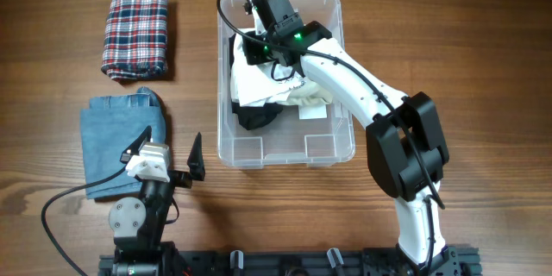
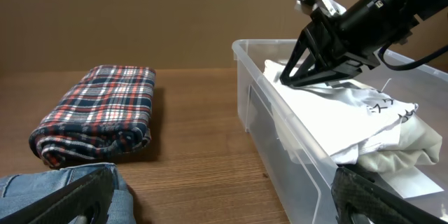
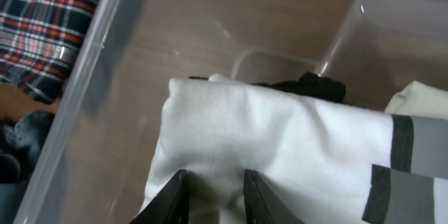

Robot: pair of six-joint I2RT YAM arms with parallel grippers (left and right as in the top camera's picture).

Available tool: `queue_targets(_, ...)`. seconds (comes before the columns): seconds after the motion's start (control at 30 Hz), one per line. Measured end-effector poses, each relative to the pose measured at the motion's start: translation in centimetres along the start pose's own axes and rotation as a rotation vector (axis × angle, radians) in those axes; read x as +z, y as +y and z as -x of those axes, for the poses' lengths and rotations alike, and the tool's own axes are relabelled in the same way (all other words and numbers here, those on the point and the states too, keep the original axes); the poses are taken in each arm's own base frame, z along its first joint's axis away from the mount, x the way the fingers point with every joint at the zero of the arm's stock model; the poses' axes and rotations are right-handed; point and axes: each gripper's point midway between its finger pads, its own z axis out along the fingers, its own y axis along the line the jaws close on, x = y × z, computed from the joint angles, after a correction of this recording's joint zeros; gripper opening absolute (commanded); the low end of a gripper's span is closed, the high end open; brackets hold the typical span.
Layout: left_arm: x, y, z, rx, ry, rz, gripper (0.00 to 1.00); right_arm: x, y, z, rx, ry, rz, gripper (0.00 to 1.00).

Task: Pack container
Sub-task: 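Press and tuck the white T-shirt down inside the container with the right gripper, then withdraw the right gripper up and to the right of the container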

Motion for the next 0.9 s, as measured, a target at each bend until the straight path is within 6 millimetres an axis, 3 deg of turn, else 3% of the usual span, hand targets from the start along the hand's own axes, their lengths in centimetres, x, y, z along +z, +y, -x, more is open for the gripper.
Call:
queue_targets(0.43,0.0,0.0,0.0,0.000,0.000,0.000,1.00,-1.1,1.0,2.6,-0.015,-0.088,0.031,0.32)
queue_targets(0.77,0.0,0.0,0.0,0.000,0.000,0.000,1.00,-1.0,0.6,2.9,-0.014,-0.103,0.008,0.34)
queue_targets(0.9,0.0,0.0,0.0,0.000,0.000,0.000,1.00,-0.2,0.3,2.4,-0.012,-0.089,0.003,0.33)
